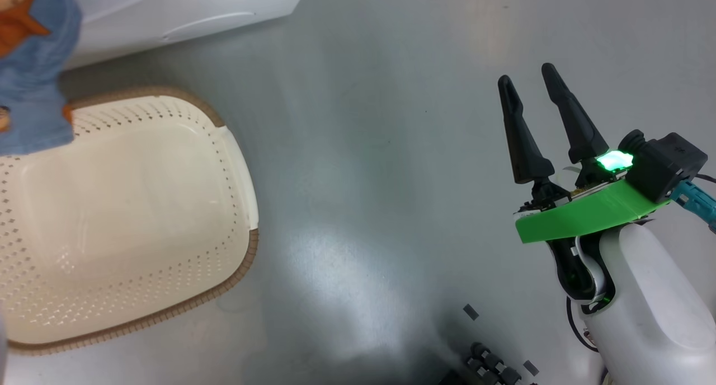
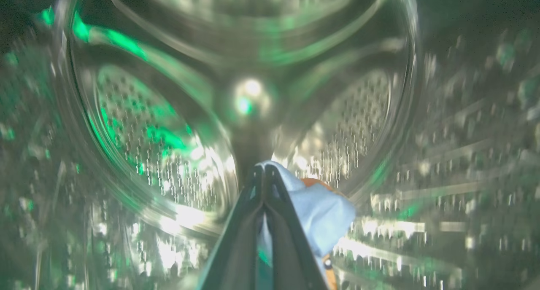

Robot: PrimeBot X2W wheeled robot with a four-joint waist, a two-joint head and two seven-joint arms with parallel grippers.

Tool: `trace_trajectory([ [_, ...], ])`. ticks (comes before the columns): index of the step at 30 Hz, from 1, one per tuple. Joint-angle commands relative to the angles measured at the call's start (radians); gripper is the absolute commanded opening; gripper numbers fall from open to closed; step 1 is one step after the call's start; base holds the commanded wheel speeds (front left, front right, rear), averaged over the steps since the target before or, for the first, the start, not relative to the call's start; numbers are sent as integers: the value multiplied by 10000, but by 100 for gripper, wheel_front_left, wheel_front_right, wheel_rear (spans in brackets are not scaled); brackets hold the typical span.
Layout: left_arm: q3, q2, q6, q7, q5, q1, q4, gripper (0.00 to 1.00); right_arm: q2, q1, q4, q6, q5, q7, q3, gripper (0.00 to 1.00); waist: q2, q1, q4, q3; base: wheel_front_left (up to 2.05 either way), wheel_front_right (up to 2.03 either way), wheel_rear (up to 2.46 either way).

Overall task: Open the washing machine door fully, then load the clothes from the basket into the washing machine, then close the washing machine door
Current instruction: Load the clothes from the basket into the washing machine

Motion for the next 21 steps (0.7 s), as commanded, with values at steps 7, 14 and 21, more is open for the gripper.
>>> trace_trajectory([
  [7, -390, 172, -71, 1180, 156, -54, 2346, 100, -151, 240, -79, 44, -68, -78, 156, 100, 0, 0, 37, -390, 0, 0, 0],
  [14, -528, 6, -241, 762, 12, -87, 3429, 100, -263, 280, 26, 44, -69, -78, 215, 100, 0, 0, 206, -898, 0, 0, 0],
  [21, -479, -412, -405, 69, -323, 956, 3758, 100, -498, 301, 207, 44, 19, -78, 334, 100, 0, 0, 565, -1737, 0, 0, 0],
])
